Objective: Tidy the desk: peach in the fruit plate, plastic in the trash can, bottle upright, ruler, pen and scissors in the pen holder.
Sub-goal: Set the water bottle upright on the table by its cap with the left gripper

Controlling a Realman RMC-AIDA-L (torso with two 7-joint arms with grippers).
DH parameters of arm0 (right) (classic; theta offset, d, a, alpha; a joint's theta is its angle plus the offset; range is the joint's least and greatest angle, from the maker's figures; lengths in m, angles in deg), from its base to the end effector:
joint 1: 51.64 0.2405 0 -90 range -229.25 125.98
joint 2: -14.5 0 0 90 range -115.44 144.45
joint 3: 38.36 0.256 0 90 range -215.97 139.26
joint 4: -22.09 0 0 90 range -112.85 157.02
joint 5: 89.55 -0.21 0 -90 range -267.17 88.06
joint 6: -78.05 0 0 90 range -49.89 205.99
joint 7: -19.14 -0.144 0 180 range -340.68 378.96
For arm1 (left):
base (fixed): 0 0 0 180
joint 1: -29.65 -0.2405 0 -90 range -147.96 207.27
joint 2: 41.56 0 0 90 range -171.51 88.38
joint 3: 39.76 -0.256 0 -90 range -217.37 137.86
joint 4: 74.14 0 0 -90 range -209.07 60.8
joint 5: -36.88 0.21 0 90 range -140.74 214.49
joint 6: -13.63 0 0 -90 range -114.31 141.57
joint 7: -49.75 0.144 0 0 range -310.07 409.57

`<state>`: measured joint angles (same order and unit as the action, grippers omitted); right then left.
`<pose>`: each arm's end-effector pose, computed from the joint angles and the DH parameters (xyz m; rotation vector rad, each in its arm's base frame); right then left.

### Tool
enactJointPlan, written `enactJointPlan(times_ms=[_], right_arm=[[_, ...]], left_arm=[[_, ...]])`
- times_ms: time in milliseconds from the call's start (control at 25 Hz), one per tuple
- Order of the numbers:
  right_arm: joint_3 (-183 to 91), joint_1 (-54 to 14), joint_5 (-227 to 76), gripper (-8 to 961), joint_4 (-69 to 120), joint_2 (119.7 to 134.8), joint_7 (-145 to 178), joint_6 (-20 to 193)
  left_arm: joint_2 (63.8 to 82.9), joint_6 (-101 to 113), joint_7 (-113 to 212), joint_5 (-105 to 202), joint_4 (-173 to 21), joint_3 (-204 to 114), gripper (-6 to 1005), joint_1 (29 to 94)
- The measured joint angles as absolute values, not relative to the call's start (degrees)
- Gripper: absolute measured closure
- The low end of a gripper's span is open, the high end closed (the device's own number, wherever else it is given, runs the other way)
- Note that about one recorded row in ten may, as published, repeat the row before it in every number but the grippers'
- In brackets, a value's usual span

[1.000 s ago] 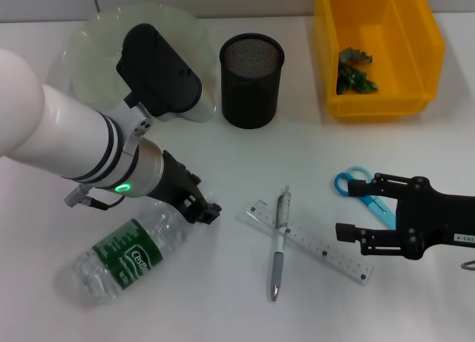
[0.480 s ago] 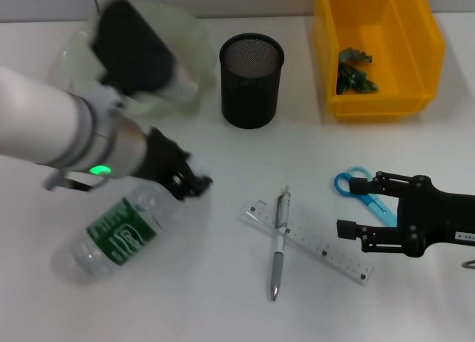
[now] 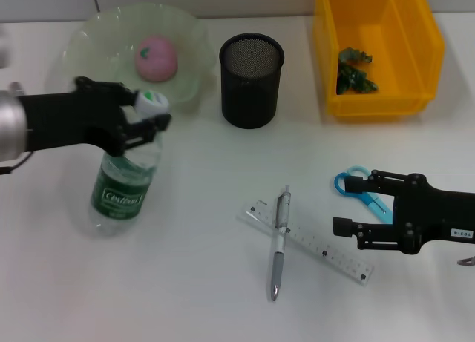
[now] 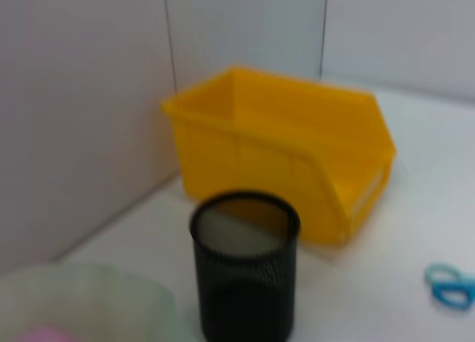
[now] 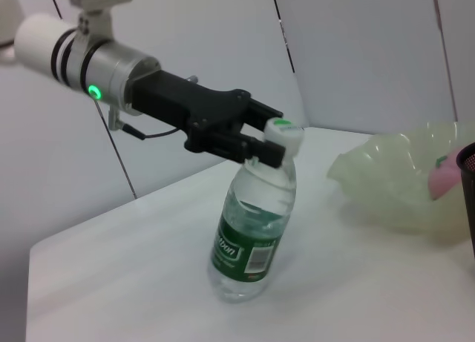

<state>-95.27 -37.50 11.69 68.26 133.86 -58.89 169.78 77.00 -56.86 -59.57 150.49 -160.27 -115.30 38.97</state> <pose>0.2858 0.2629 -0.0065 -2.7593 0.6408 0.7467 -0.2122 0.3154 0.0337 -2.5824 -0.4779 -0.2626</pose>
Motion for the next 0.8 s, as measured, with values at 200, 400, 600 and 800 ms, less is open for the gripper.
enactJointPlan(times_ms=[200, 400, 600, 800], right_arm=[[-95.53, -36.83, 11.69, 161, 68.31, 133.86, -60.07, 169.91], [-95.57, -36.62, 11.69, 162, 68.42, 133.86, -60.31, 170.11], [-95.65, -36.53, 11.69, 163, 68.68, 133.86, -61.01, 170.16], [-95.44, -36.52, 11.69, 163, 68.68, 133.86, -61.10, 170.80]], left_arm=[[76.91, -58.17, -46.53, 140.21, -149.59, -106.90, 527, 38.11], [77.00, -58.60, -40.93, 137.73, -143.71, -103.75, 519, 39.10], [76.91, -59.88, -37.34, 132.23, -143.08, -102.29, 511, 38.27], [76.86, -60.40, -36.70, 131.61, -142.52, -101.61, 502, 38.36]])
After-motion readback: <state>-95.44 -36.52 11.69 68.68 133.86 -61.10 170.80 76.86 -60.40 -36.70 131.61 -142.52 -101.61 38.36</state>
